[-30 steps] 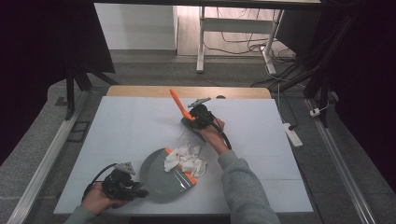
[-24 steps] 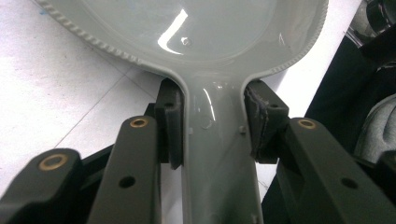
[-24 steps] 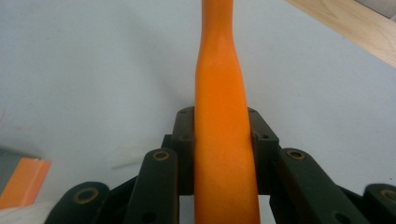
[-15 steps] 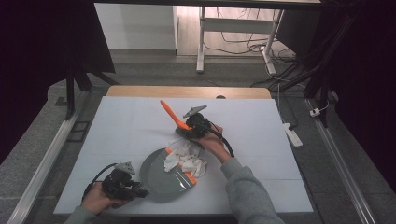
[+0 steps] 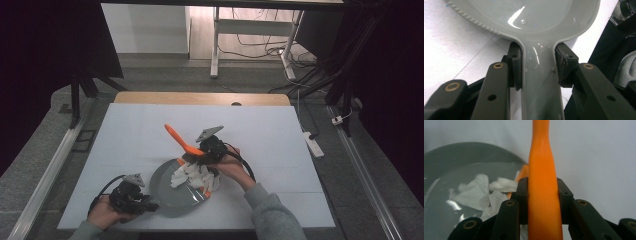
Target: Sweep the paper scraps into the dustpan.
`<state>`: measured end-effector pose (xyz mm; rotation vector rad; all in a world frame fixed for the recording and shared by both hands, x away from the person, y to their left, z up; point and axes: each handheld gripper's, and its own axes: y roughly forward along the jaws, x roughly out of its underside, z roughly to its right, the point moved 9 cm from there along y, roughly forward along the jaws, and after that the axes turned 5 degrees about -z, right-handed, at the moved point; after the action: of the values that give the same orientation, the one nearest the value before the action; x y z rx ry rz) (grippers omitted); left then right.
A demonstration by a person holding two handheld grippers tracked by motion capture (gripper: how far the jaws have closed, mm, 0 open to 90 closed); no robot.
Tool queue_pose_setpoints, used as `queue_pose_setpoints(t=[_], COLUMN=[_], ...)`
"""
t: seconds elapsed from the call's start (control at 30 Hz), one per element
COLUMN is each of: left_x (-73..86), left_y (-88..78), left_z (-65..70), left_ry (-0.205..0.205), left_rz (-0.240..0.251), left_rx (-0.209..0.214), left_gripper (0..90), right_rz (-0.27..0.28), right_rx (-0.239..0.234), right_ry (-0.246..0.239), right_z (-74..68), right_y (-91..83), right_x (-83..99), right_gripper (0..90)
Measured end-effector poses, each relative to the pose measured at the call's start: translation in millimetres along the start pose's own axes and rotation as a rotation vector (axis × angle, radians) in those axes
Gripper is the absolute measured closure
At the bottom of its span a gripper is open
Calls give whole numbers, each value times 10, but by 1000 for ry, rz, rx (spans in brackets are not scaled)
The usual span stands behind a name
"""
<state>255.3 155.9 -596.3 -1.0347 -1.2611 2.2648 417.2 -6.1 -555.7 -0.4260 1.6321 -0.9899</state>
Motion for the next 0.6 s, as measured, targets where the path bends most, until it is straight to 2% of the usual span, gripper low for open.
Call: queue_pose_setpoints(t=[0.07, 0.13, 0.17, 0.2, 0.33, 0.47, 0.6], left_x=[-1, -1, -1, -1, -1, 0, 0], left_y=[-1, -1, -1, -2, 0, 0, -1], left_z=[1, 1, 2, 2, 0, 0, 1], left_ry=[0, 0, 0, 0, -2, -2, -3], left_rz=[1, 0, 1, 1, 2, 3, 3], left_rx=[0, -1, -2, -2, 0, 0, 0], left_gripper=[619, 619, 619, 619, 619, 619, 619], right_rz=[10, 50, 81, 81, 121, 119, 93], right_rx=[8, 19, 47, 47, 103, 154, 186], right_ry=[-5, 7, 31, 31, 99, 134, 160], right_z=[-35, -8, 70, 70, 258, 402, 478], right_y=[-62, -141, -216, -216, -303, -291, -227], right_x=[-2, -41, -70, -70, -76, -36, 11], right_gripper=[702, 702, 702, 702, 702, 701, 701])
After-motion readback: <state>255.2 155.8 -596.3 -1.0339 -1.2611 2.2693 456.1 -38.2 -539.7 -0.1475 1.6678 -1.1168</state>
